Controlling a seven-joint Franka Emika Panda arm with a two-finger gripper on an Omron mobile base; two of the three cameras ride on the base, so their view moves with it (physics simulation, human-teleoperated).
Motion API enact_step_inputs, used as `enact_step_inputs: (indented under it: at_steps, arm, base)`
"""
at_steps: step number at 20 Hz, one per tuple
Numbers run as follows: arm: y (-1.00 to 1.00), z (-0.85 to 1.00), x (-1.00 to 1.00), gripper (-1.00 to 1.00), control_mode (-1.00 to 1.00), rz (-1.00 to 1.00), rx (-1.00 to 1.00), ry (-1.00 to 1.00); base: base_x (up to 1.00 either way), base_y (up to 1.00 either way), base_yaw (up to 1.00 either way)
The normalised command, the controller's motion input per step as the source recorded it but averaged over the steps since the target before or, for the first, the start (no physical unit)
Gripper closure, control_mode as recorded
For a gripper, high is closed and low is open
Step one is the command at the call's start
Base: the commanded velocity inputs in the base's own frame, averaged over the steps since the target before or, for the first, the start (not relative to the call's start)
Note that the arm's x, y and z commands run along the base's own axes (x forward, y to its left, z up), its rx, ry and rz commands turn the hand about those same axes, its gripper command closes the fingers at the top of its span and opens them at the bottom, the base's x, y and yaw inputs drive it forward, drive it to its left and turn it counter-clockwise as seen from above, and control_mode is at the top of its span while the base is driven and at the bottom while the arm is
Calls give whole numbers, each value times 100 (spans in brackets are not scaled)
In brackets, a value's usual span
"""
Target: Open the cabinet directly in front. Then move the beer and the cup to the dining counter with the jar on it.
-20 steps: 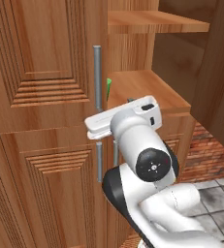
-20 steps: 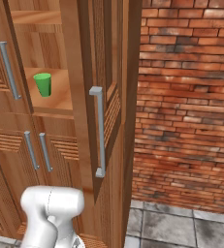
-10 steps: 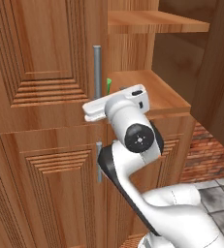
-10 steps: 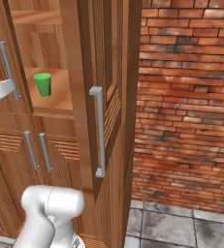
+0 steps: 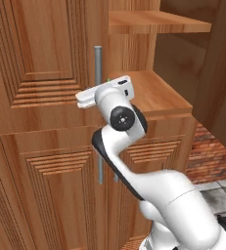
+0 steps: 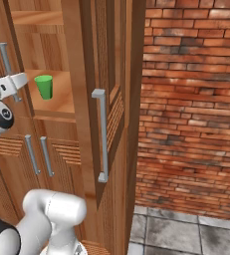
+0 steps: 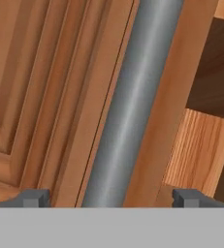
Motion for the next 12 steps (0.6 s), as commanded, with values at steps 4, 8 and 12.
enact_step_inputs:
  at_steps: [4,8,12]
  arm:
    - [33,-9,93,-100,-100,0,2,0]
    - [33,-16,100,-100,-100,0,2,0]
    - [33,-19,100,100,-100,0,0,0]
  base:
    - [0,0,0]
    - [0,0,0]
    - [0,0,0]
